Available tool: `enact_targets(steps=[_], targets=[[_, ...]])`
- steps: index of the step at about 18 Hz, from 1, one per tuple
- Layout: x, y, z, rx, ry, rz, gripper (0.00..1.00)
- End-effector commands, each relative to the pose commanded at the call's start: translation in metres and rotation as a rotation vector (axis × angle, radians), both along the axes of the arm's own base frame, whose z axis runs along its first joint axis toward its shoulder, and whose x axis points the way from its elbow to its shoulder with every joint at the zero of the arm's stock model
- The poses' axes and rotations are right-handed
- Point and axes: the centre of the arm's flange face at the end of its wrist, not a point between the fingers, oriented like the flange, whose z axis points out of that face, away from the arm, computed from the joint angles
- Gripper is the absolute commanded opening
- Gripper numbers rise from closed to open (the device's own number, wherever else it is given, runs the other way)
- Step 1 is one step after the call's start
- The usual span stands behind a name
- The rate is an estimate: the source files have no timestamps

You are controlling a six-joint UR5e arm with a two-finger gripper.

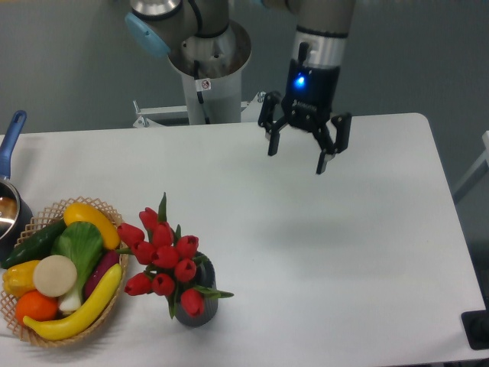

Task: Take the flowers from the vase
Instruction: 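Move the open gripper toward the red tulips in the black vase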

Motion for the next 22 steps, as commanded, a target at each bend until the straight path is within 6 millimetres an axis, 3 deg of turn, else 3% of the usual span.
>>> enact_targets(steps=[10, 15, 17, 19, 22], targets=[[0.004, 0.034, -0.031, 0.212, -0.260, -0.061, 1.00], [0.006, 0.051, -0.049, 0.256, -0.309, -0.102, 1.00], [0.006, 0.067, -0.061, 0.253, -0.313, -0.127, 1.00], [0.005, 0.080, -0.064, 0.257, -0.302, -0.147, 1.00], [0.007, 0.084, -0.064, 0.257, -0.298, -0.155, 1.00]])
